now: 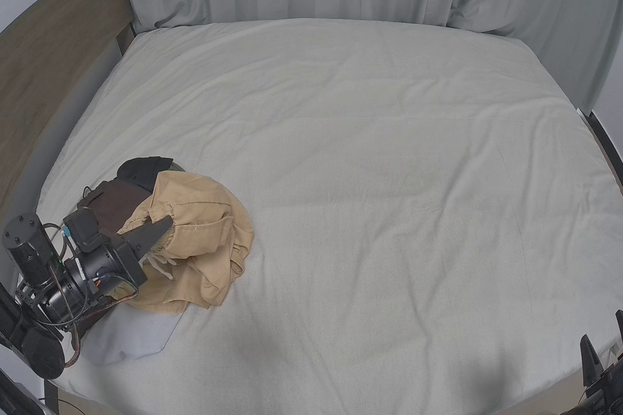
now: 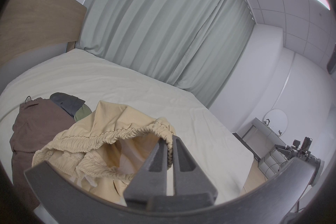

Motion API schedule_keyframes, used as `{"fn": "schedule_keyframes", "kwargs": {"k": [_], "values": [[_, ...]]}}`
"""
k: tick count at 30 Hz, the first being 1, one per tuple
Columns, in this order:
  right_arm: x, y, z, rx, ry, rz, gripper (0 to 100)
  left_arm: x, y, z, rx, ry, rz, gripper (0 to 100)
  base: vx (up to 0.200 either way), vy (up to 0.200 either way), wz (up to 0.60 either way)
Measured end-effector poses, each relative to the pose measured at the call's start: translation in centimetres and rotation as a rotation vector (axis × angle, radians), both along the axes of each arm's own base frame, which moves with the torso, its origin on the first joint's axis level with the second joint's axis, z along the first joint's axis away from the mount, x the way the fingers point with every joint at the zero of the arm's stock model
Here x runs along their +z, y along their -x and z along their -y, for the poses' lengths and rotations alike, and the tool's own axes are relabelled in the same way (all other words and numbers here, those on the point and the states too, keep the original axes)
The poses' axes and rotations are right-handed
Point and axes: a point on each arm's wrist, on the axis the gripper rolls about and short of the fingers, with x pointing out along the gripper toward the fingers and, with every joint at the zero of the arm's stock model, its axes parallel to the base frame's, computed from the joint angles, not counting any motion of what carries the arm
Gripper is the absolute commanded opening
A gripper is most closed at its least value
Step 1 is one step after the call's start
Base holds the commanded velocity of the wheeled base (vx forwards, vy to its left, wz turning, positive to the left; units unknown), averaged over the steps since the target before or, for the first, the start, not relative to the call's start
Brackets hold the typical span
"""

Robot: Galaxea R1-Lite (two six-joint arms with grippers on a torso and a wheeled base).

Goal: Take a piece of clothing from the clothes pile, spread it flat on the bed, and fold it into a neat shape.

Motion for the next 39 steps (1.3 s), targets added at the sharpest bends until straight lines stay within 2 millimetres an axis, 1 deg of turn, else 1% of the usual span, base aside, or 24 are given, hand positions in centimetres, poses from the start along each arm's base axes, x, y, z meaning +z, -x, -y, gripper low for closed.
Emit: {"fn": "schedule_keyframes", "kwargs": {"k": [4,11,19,24,28,33,39], "values": [[0.0,0.0,0.0,0.001,0.000,0.000,100,0.3,0.6,0.5,-0.027,-0.013,0.021,0,0.000,0.000,0.00],[0.0,0.0,0.0,0.000,0.000,0.000,100,0.8,1.1,1.2,-0.072,-0.026,0.057,0,0.000,0.000,0.00],[0.0,0.0,0.0,0.000,-0.002,0.000,100,1.0,1.7,3.0,-0.143,0.000,0.052,0,0.000,0.000,0.00],[0.0,0.0,0.0,0.001,-0.002,0.000,100,1.6,1.8,3.9,-0.137,0.092,0.017,0,0.000,0.000,0.00],[0.0,0.0,0.0,0.000,-0.002,0.000,100,2.5,1.8,4.4,-0.106,0.221,-0.022,0,0.000,0.000,0.00],[0.0,0.0,0.0,-0.001,-0.002,0.000,100,4.1,1.7,5.4,-0.028,0.380,-0.021,0,0.000,0.000,0.00],[0.0,0.0,0.0,0.000,-0.002,0.000,100,6.1,1.5,6.5,0.003,0.522,0.010,0,0.000,0.000,0.00]]}}
